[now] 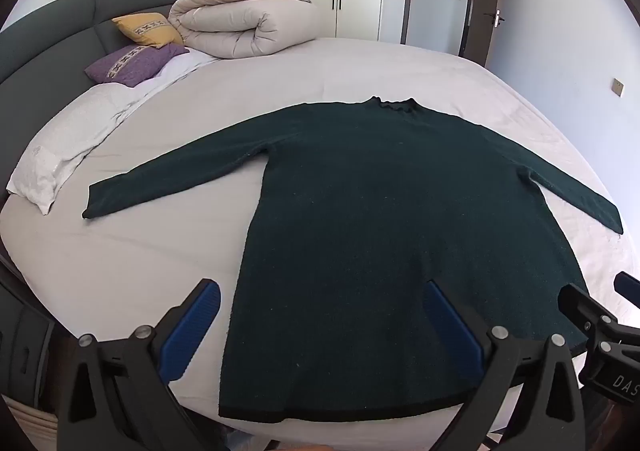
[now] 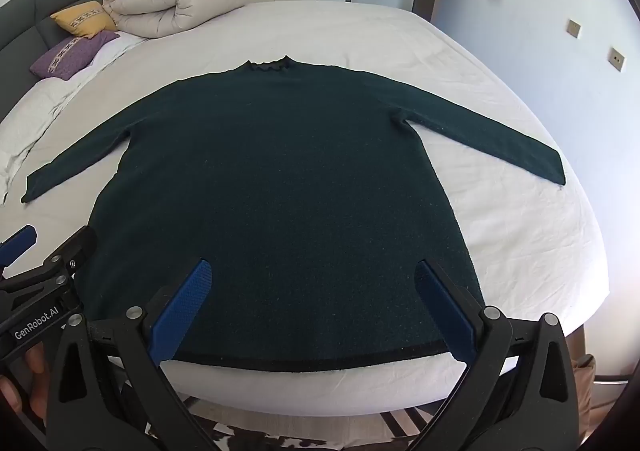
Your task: Fold small clothes
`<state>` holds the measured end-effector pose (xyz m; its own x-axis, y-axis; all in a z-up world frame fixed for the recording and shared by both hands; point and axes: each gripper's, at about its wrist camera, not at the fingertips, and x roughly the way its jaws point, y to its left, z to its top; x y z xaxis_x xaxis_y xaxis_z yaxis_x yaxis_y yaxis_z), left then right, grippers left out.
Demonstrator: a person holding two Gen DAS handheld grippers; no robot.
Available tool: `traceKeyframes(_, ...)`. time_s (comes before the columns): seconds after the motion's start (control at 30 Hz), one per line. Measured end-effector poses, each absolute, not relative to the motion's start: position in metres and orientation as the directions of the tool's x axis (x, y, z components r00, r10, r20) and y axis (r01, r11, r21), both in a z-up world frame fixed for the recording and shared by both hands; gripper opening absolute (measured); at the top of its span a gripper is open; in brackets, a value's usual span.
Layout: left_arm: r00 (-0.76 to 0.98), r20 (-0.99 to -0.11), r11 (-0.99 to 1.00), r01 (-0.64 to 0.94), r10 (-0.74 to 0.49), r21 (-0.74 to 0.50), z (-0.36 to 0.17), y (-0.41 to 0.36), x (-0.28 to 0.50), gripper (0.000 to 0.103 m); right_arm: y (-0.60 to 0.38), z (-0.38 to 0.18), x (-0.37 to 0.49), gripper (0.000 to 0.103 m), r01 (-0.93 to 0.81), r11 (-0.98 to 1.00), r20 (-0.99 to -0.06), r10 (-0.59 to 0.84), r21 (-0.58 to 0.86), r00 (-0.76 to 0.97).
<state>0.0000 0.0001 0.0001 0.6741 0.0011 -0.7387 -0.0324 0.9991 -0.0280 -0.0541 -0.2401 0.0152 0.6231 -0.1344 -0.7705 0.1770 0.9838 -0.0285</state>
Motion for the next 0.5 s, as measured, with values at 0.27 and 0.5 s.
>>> traceKeyframes(0.27,0.674,-0.739,0.999,-0.034,0.007,-0.021,-0.0019,0.0029,0.0002,0.103,-0.2424,0.0163,-0.0544,0.103,0.182,0.983,-0.771,-0.140,-0.031,0.622)
traceKeyframes(0.5,0.673,-0.740,0.999,-0.034,0.008,-0.021,-0.0019,0.0030,0.0005,0.103,-0.2402,0.0134,-0.0538,0.103,0.174,0.984,-0.772,-0.139,-0.036,0.621)
